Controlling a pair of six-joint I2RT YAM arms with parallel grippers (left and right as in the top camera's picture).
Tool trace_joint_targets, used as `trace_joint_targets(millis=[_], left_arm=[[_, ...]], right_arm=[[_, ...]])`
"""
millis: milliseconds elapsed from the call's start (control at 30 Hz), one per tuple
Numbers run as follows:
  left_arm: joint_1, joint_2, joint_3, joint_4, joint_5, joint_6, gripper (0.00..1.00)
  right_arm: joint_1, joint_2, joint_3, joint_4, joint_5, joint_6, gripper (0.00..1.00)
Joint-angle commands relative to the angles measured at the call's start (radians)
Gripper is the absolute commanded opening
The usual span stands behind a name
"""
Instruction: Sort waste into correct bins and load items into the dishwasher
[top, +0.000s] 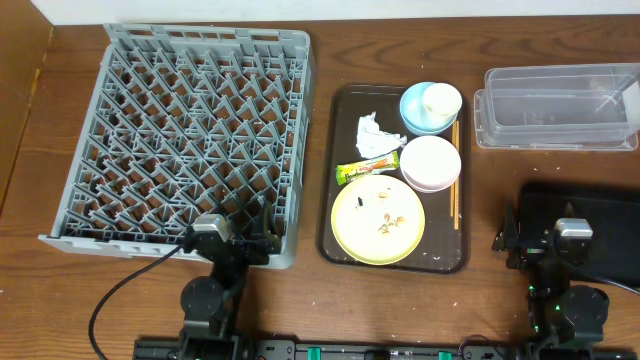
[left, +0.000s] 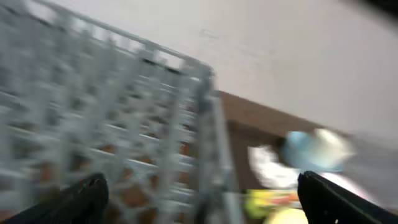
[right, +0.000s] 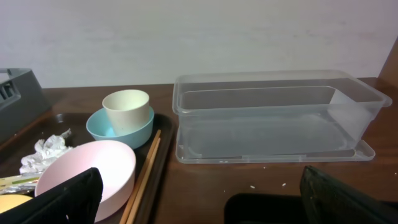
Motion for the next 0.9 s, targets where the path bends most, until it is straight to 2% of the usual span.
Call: trace_joint_targets(millis=[0,167,267,467,567,633,733,800,867], left_arm=[[0.003,-0.006,-0.009,-0.028,0.313,-0.318,0.98],[0.003,-0.006,-0.009,-0.021,0.340,-0.420,0.98],[0.003,-0.006,-0.009,0.011,0.345,-0.650,0.98],[0.003,-0.006,-0.002,0.322,0.530,-0.667,0.98],[0.003,0.000,0.039,0.319,0.547,-0.667,0.98],[0.003,0.021,0.076,0.314,0.546,-0.653,0.98],[0.003,0.116,0.195,0.228,0.547,-0.514,0.98],[0.003,0.223,0.315,0.111,0.543,-0.363,0.98],[0.003,0.351,0.455,-0.080,0.512,-0.239,0.98]], right_arm=[[-0.008,0.000,-0.002,-0.005,0.000,-0.011,0.99],[-0.008,0.000,-0.002,-0.005,0.000,-0.012,0.99],[-0.008,0.000,-0.002,-0.005,0.000,-0.012,0.99],[-0.008,0.000,-0.002,-0.005,0.000,-0.011,0.99],[-0.008,0.000,-0.002,-0.005,0.000,-0.011,0.99],[-0.008,0.000,-0.002,-0.005,0.000,-0.011,0.99],[-0.008,0.000,-0.002,-0.005,0.000,-0.011,0.99],[-0.008,0.000,-0.002,-0.005,0.000,-0.011,0.99],[-0.008,0.000,-0.002,-0.005,0.000,-0.012,0.99]])
